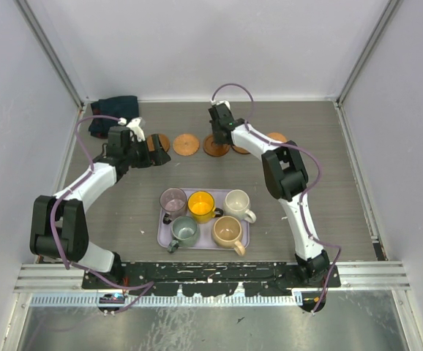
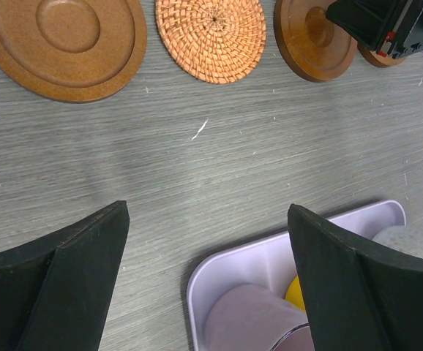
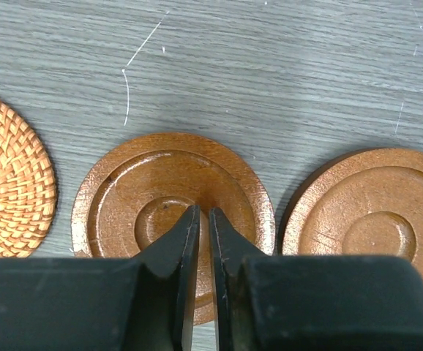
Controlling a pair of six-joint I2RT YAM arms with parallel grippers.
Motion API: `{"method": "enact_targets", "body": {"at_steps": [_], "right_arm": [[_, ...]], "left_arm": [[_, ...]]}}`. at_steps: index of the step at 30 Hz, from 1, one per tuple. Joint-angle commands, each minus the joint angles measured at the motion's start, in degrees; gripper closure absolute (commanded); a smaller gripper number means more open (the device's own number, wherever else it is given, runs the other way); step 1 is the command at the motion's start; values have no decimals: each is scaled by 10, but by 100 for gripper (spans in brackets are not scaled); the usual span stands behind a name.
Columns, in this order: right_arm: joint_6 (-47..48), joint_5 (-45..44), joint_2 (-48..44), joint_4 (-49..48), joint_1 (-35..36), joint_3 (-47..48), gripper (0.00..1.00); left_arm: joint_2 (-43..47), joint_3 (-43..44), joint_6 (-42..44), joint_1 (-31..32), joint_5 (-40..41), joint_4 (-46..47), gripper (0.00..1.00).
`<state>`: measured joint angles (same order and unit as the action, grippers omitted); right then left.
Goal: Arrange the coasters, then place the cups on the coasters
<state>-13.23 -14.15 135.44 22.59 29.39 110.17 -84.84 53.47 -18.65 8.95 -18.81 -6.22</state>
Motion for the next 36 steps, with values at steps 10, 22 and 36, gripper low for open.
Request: {"method": "enact_targets", "body": {"at_steps": [10, 22, 36], "right_arm": [[24, 33, -50, -26, 20, -7, 83], [12, -5, -147, -61, 31, -150, 83], [-18, -12, -188, -65, 55, -226, 84]], "left_arm": [[26, 6, 12, 2, 9, 14, 8], [31, 6, 14, 2, 9, 6, 7], [29, 4, 12, 2, 11, 9, 7]]}}
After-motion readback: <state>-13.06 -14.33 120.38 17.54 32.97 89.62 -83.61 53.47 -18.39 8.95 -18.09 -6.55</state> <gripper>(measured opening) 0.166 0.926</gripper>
